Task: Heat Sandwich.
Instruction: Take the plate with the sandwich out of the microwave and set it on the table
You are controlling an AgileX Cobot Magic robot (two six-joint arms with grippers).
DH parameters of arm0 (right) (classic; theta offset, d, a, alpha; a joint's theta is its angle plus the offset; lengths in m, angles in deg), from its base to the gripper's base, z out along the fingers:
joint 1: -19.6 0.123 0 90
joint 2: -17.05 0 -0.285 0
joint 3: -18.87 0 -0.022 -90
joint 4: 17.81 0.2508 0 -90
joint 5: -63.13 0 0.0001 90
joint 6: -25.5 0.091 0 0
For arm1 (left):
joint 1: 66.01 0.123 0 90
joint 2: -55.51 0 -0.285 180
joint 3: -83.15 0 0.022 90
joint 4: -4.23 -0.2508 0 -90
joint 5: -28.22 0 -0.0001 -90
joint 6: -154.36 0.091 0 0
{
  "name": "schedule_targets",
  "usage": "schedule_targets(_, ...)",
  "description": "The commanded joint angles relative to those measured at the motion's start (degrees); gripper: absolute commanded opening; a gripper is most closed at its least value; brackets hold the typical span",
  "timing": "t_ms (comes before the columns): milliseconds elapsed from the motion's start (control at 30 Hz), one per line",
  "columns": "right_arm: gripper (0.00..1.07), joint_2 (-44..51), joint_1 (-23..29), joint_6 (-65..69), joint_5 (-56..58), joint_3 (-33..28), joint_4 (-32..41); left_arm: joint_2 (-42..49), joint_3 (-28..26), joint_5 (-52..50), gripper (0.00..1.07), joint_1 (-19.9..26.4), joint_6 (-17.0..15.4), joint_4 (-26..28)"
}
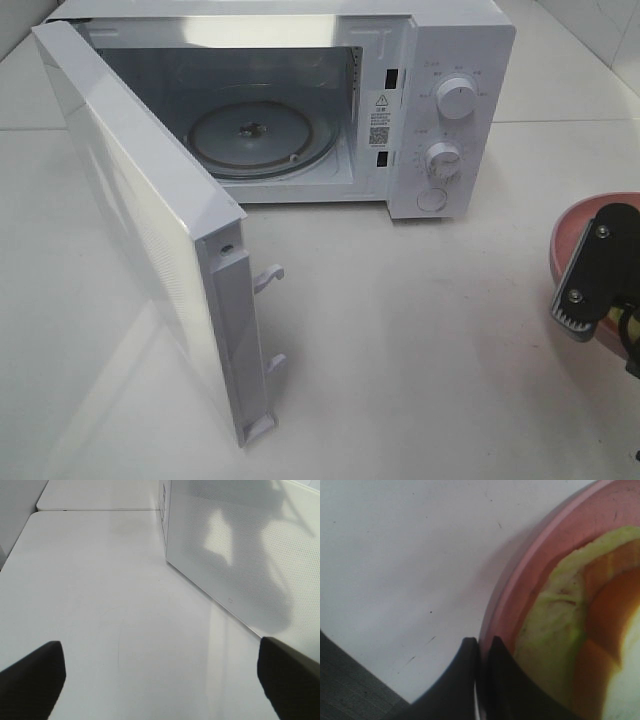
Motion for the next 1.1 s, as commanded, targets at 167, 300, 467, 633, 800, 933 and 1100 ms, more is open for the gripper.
schedule_targets(167,0.01,0.4,-0.2,12.6,2.7,0.2,-4.6,1.6,0.2,-0.5,0.99,0.1,-0.3,-0.2)
schedule_targets(300,0.01,0.4,-0.2,15.6,3.0,0.2,-4.7,1.6,0.2,-0.5,0.99,0.1,-0.3,-0.2)
schedule_targets(467,0.01,-0.9,-0.4,18.4,3.0,0.6,-6.9,1.6,0.2,-0.5,0.99,0.1,-0.3,-0.2)
schedule_targets(633,0.01,-4.4,-6.4,19.1,2.3,3.4,-8.0,1.6,0.2,-0.5,0.99,0.1,-0.3,-0.2)
schedule_targets(800,0.01,-7.8,-9.9,19.0,-0.4,5.7,-9.3,1.6,0.2,-0.5,0.99,0.1,-0.3,-0.2)
schedule_targets(933,0.01,-11.6,-12.7,19.1,-1.8,7.7,-9.6,1.6,0.2,-0.5,0.99,0.1,-0.3,-0.2)
schedule_targets(1100,0.01,-15.6,-14.8,19.4,-4.1,9.7,-10.3,1.6,0.2,-0.5,0.99,0.1,-0.3,-0.2)
